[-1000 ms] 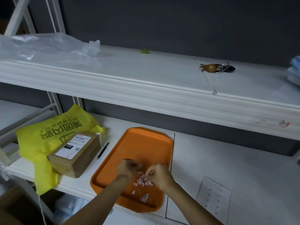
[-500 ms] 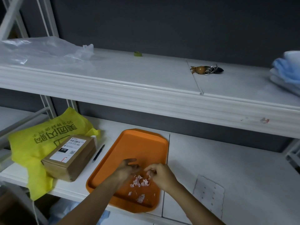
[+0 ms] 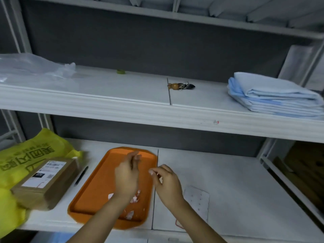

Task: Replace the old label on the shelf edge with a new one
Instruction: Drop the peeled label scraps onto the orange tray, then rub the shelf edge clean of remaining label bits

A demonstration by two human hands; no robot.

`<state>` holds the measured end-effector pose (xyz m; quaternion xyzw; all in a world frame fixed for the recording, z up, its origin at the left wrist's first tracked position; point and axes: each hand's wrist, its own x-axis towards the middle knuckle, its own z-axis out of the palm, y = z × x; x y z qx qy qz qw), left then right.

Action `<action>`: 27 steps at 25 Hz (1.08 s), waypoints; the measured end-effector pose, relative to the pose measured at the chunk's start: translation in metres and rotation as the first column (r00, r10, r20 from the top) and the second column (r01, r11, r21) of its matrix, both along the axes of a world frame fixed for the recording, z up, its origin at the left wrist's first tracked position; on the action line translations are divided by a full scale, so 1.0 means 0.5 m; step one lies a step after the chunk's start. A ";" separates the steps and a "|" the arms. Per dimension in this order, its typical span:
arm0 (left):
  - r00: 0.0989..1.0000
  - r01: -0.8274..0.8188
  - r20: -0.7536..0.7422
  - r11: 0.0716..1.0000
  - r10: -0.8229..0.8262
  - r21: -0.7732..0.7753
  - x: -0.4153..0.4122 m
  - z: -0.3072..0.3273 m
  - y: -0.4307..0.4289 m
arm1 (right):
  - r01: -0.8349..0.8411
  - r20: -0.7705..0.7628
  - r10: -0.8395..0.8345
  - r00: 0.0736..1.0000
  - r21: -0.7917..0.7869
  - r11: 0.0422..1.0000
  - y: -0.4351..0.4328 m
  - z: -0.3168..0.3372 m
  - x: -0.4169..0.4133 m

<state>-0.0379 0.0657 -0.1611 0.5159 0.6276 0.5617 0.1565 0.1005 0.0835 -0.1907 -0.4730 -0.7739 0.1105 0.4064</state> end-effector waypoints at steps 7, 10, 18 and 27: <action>0.979 0.188 -0.152 0.887 -0.135 0.422 0.116 0.172 -0.102 | 0.181 -0.455 -0.021 0.890 0.311 0.933 -0.109 0.199 0.095; 0.974 0.226 -0.112 0.853 -0.196 0.470 0.154 0.220 -0.126 | 0.169 -0.623 0.012 0.782 0.231 0.958 -0.140 0.283 0.139; 0.916 0.399 -0.104 0.850 -0.388 0.343 0.183 0.286 -0.101 | 0.125 -0.623 -0.139 0.769 -0.067 0.990 -0.128 0.403 0.221; 0.825 0.530 -0.013 0.766 -0.564 0.363 0.176 0.297 -0.065 | 0.069 -0.597 -0.121 0.793 -0.110 0.992 -0.127 0.417 0.241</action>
